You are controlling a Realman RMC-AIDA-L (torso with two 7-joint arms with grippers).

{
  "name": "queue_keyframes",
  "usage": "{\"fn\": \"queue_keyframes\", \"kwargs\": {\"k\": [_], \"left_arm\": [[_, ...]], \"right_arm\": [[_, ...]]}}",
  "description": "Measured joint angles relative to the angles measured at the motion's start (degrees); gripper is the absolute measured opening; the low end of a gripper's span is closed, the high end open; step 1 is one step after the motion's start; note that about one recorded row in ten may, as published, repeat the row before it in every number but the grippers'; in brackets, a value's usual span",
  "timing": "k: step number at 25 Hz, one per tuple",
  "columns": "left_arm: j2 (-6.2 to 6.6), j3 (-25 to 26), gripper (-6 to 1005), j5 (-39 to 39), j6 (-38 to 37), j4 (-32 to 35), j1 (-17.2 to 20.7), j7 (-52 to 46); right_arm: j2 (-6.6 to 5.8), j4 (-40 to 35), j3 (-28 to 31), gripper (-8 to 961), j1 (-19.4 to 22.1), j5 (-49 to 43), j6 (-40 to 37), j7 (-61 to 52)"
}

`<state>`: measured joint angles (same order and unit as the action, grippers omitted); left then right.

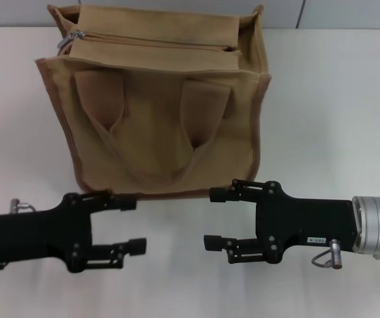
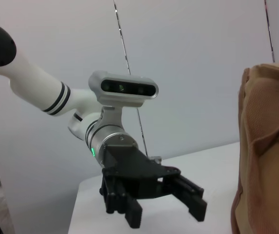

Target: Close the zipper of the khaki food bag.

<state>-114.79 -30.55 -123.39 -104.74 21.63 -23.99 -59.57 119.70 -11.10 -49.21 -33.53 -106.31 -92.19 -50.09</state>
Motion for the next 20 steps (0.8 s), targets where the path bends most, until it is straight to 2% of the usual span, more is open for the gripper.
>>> {"fn": "queue_keyframes", "kwargs": {"k": [1, 2, 5, 6, 9, 11, 12, 13, 17, 20], "left_arm": [[-0.79, 0.43, 800, 0.91, -0.46, 0.00, -0.66, 0.29], [-0.79, 0.43, 799, 0.91, -0.46, 0.00, -0.66, 0.29], [-2.26, 0.57, 798, 4.38, -2.32, -0.08, -1.92, 1.92], [-3.12, 0.58, 798, 8.16, -3.67, -0.18, -2.55, 3.51], [-3.52, 0.59, 796, 12.53, -4.88, -0.61, -3.13, 4.80], [-3.63, 0.59, 795, 20.50, -5.73, -1.55, -3.57, 5.47], [-3.63, 0.59, 795, 20.50, -5.73, -1.55, -3.57, 5.47], [-3.64, 0.59, 794, 24.44, -5.62, -1.80, -3.54, 5.50], [-3.51, 0.62, 793, 35.90, -1.41, -1.78, -2.23, 6.10], [-2.94, 1.74, 791, 39.96, 3.41, -1.42, -0.95, 6.17]], "right_arm": [[0.00, -0.02, 0.00, 786, 0.06, 0.00, 0.00, 0.00], [0.00, -0.04, 0.00, 786, 0.11, 0.00, 0.00, 0.00], [0.00, -0.01, 0.00, 786, 0.14, 0.17, 0.00, 0.00], [0.00, 0.01, 0.00, 786, 0.17, 0.42, -0.01, 0.00], [0.00, 0.02, 0.00, 786, 0.21, 0.60, -0.01, 0.00], [0.00, 0.03, 0.00, 786, 0.35, 0.62, 0.00, 0.00], [0.00, 0.03, 0.00, 786, 0.35, 0.62, 0.00, 0.00], [0.02, 0.03, 0.00, 787, 0.44, 0.62, -0.01, 0.00], [0.09, 0.03, 0.00, 787, 0.96, 0.78, -0.40, 0.00], [0.09, 0.03, 0.05, 787, 1.18, 1.04, -0.78, 0.00]]}}
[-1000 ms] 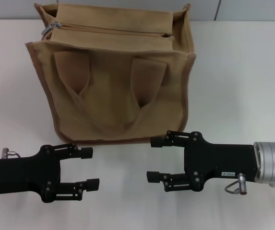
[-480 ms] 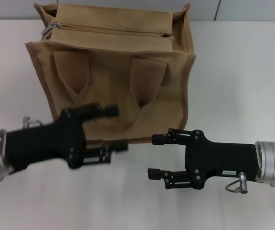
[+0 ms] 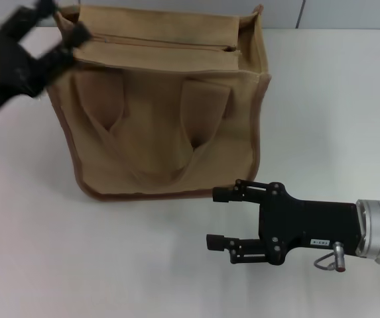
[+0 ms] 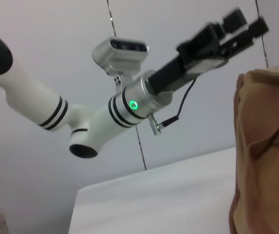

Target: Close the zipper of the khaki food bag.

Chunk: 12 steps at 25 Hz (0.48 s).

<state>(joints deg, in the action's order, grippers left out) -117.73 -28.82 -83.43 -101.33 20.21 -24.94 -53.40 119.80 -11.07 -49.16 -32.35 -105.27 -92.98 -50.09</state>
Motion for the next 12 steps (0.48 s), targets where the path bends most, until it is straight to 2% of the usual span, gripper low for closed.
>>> {"fn": "queue_keyframes", "kwargs": {"k": [4, 6, 7, 11, 12], "left_arm": [[1.56, 3.34, 790, 1.01, 5.60, 0.46, 2.05, 0.28], [3.23, 3.61, 789, 0.82, 8.60, 0.61, 3.69, 0.38], [3.23, 3.61, 788, 0.82, 8.60, 0.61, 3.69, 0.38], [5.11, 3.24, 786, -2.62, 11.69, 1.03, 5.71, 0.55], [5.11, 3.24, 786, -2.62, 11.69, 1.03, 5.71, 0.55]], "right_arm": [[0.00, -0.12, 0.09, 787, 0.44, 0.46, -0.57, 0.00], [-0.04, -0.23, 0.12, 787, 0.46, 0.52, -0.81, 0.00], [-0.04, -0.23, 0.12, 787, 0.46, 0.52, -0.81, 0.00], [-0.12, -0.38, 0.12, 786, 0.35, 0.55, -1.04, 0.00], [-0.12, -0.38, 0.12, 786, 0.35, 0.55, -1.04, 0.00]]}}
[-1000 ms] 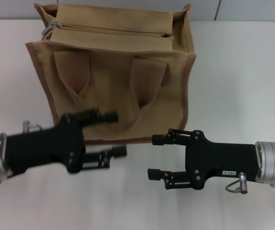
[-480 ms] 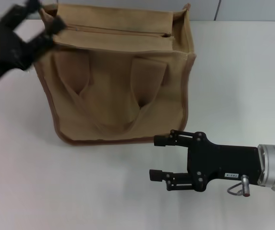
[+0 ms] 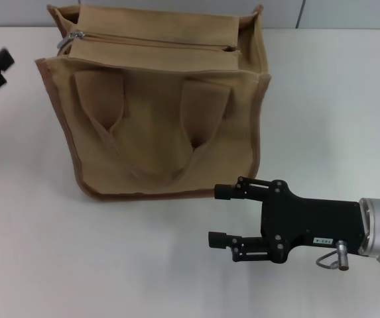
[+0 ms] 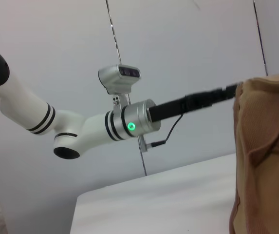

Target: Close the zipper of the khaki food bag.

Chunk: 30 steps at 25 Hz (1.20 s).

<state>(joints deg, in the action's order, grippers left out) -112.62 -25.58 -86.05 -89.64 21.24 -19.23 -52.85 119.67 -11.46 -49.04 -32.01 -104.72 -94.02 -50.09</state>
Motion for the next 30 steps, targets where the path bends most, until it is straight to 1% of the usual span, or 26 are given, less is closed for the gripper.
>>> {"fn": "queue_keyframes", "kwargs": {"k": [3, 5, 7, 9, 13, 14, 17, 18, 19, 22, 24, 30], "left_arm": [[0.32, -0.01, 785, -3.91, -0.23, 0.97, 0.44, 0.02], [0.23, -0.03, 784, -5.91, -0.33, 1.95, 0.50, 0.16], [0.23, -0.03, 783, -5.91, -0.33, 1.95, 0.50, 0.16], [-0.14, -0.17, 782, -8.56, 0.15, 2.80, -0.62, 1.47], [-0.14, -0.17, 780, -8.56, 0.15, 2.80, -0.62, 1.47], [-0.31, -0.48, 780, -9.57, 2.26, 3.45, -2.69, 2.80], [-0.34, -0.80, 778, -11.44, 3.56, 4.44, -3.78, 3.12], [-0.35, -0.86, 778, -13.46, 4.42, 5.46, -5.01, 2.86], [-0.38, -0.86, 777, -14.02, 4.59, 5.72, -5.45, 2.70], [-0.41, -0.86, 776, -14.64, 4.76, 5.99, -5.98, 2.53], [-0.46, -0.84, 775, -16.22, 5.21, 6.62, -7.46, 2.38], [-0.66, -0.53, 773, -16.56, 5.53, 7.08, -7.81, 2.31]], "right_arm": [[-0.11, -0.06, -0.01, 786, -0.11, 0.00, -0.17, 0.00], [-0.16, -0.13, 0.00, 787, -0.17, 0.00, -0.21, 0.00], [-0.17, -0.23, 0.00, 787, -0.31, 0.00, -0.21, 0.00], [-0.17, -0.23, 0.00, 787, -0.41, 0.00, -0.21, 0.00], [-0.16, -0.23, 0.00, 787, -0.42, 0.14, -0.21, 0.00], [-0.15, -0.24, 0.00, 787, -0.39, 0.38, -0.21, 0.00], [-0.15, -0.23, -0.01, 786, -0.30, 0.54, -0.24, 0.00], [-0.15, -0.23, 0.00, 786, -0.26, 0.56, -0.25, 0.00], [-0.15, -0.24, 0.00, 786, -0.22, 0.57, -0.27, 0.00], [-0.15, -0.23, 0.06, 786, -0.18, 0.57, -0.28, 0.00], [-0.15, -0.23, 0.43, 786, -0.16, 0.59, -0.29, 0.00], [-0.14, -0.23, 0.52, 787, -0.21, 1.09, -0.29, 0.00]]}}
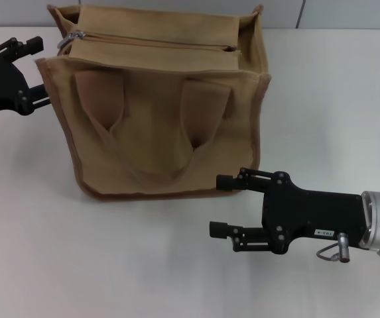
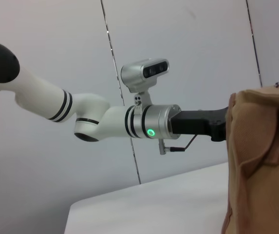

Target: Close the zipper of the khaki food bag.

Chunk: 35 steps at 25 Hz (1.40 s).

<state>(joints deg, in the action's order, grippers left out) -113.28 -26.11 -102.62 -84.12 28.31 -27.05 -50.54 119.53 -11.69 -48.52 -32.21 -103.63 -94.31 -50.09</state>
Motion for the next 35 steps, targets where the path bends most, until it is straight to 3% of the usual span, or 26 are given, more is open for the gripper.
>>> {"fn": "queue_keyframes", "kwargs": {"k": [10, 18, 28, 32, 35], "left_arm": [[-0.05, 4.96, 768, 1.30, -2.58, -0.46, 1.34, 1.11], [-1.98, 7.64, 764, 1.43, -3.45, -0.68, 1.38, 5.79], [-2.78, 7.76, 760, 2.25, -3.14, -0.26, 1.08, 7.95], [-2.87, 7.74, 590, 2.45, -3.15, -0.23, 1.13, 8.37], [-3.78, 7.64, 474, 4.23, -3.55, -0.07, 1.67, 11.21]], "right_arm": [[0.00, 0.00, 0.01, 787, 0.15, 0.89, 0.00, 0.00], [0.00, 0.00, 0.00, 787, 0.14, 0.90, 0.01, 0.00], [0.00, 0.01, 0.00, 786, 0.21, 0.90, -0.05, 0.00], [0.05, 0.00, 0.01, 786, 0.22, 0.90, -0.14, 0.00], [0.07, 0.00, 0.01, 786, 0.23, 0.90, -0.24, 0.00]]}}
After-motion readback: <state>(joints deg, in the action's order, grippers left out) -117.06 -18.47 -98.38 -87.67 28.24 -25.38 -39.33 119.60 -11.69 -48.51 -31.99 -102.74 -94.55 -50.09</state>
